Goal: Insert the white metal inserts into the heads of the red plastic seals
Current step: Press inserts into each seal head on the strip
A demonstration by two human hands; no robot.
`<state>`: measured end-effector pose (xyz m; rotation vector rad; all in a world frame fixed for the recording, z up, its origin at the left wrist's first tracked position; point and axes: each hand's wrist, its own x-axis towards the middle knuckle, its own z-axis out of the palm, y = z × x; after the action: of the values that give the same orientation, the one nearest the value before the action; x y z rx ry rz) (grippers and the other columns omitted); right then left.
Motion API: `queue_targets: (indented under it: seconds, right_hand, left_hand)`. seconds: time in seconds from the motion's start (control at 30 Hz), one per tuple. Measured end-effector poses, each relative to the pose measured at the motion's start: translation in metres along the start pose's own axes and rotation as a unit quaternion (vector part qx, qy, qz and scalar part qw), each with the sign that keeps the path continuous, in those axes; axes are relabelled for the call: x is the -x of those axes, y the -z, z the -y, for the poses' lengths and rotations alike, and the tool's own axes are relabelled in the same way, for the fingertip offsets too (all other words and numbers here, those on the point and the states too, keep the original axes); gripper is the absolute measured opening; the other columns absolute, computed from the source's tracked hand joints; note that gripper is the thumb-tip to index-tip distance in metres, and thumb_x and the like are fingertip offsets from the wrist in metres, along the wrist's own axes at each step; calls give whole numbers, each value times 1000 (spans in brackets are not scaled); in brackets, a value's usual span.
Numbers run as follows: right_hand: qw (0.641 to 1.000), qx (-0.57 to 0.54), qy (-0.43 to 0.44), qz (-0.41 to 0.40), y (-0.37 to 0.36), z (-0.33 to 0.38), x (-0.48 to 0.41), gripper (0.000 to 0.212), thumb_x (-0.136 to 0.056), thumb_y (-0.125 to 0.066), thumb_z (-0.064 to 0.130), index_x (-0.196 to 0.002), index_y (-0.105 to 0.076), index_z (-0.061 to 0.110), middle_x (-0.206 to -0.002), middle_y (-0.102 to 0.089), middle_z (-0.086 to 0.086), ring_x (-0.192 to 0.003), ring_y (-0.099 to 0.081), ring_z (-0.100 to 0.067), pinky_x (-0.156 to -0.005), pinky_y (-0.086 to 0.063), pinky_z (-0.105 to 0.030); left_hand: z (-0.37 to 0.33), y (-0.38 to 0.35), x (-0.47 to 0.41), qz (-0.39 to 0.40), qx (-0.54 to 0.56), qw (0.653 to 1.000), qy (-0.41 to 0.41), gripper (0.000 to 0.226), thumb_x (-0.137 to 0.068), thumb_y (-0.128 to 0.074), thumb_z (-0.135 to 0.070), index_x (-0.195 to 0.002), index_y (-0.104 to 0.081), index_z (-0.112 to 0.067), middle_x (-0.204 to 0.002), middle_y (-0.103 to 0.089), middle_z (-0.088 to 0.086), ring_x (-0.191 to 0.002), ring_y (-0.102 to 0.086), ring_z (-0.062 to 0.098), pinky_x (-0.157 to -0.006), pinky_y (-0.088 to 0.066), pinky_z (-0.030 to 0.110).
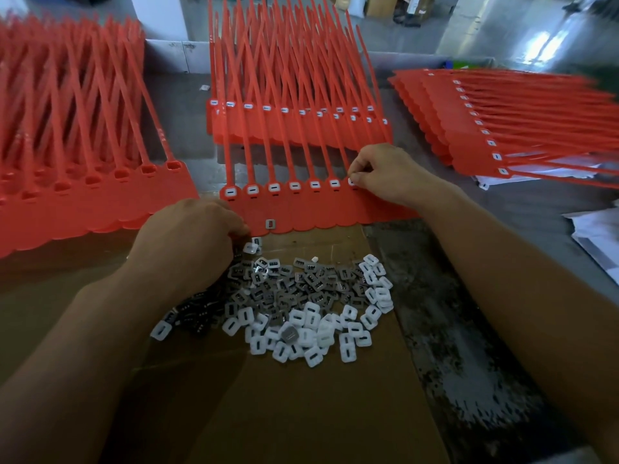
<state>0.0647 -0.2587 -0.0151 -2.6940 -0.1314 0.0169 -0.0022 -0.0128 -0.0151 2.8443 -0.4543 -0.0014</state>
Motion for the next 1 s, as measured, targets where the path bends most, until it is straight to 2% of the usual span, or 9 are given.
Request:
queue_targets:
  seconds: [0.13,0.23,0.3,0.43,0.5,0.6,0.7,0.8,1.0]
  right_hand:
    - [999,32,4,-17,-3,3,-2,8,-86,-57,9,-80,-61,12,-88,-55,4,-87,-49,-10,-74,-36,-23]
    - [999,-12,-18,-30,-4,0,-3,9,-82,-64,10,-81,-57,16,-82,-54,8,-86,-52,-11,-72,-38,-23]
    - [997,-45,-43,-37,-4,0,-5,21,-78,-68,11,-78,-50,21,-79,-49,9,-84,-51,-12,-70,-38,-24]
    - [998,-25,-59,-30,-3,2,-9,29,-76,-71,9,-69,-47,24,-77,-49,8,-85,-50,-13,-72,-37,-25]
    - [998,-36,-40,-44,-3,3,-2,19,-79,-68,10,-78,-51,19,-81,-51,8,-85,-51,-10,-73,-38,-22]
    - [995,-69,20,-68,1,9,24,15,-82,-67,13,-85,-54,20,-81,-55,12,-73,-51,1,-65,-37,-5]
    - [989,-105,96,36,13,21,64,18,-79,-69,17,-76,-59,32,-71,-59,17,-66,-55,8,-64,-40,-4]
    - [980,-51,128,141,14,23,98,13,-77,-72,23,-78,-63,34,-71,-57,20,-73,-54,12,-68,-40,-4]
    - [982,21,110,152,7,18,117,16,-73,-75,31,-85,-64,34,-79,-51,17,-79,-48,8,-68,-37,-7]
  left_hand:
    - [-1,0,0,2,-2,1000,2,41,-85,-45,-3,-111,-66,-26,-124,-59,-6,-108,-55,19,-91,-47,40]
    - [-1,1,0,5,-2,1000,3,41,-85,-45,-3,-112,-66,-26,-124,-58,-7,-110,-54,18,-92,-46,39]
    - [-1,0,0,9,-6,1000,2,40,-85,-46,-4,-112,-65,-26,-125,-57,-6,-110,-53,18,-93,-45,40]
    - [-1,1,-1,8,-1,1000,5,39,-84,-49,-4,-111,-66,-25,-123,-59,-6,-110,-54,19,-93,-45,42]
    - [-1,1,0,8,-4,1000,5,38,-85,-49,-5,-111,-66,-26,-123,-58,-7,-109,-54,19,-92,-45,41]
    - [-1,1,0,6,-7,1000,2,38,-85,-48,-5,-111,-66,-27,-123,-58,-7,-109,-54,18,-92,-46,41]
    - [1,0,-1,6,-10,1000,1,39,-84,-48,-4,-111,-66,-27,-124,-58,-6,-110,-54,19,-93,-46,41]
    - [2,-1,-3,10,-19,1000,-2,40,-84,-47,-5,-111,-66,-28,-125,-58,-6,-112,-53,19,-93,-45,41]
    - [0,0,-3,17,-35,999,3,41,-85,-46,-6,-114,-64,-29,-126,-56,-8,-113,-52,18,-94,-44,40]
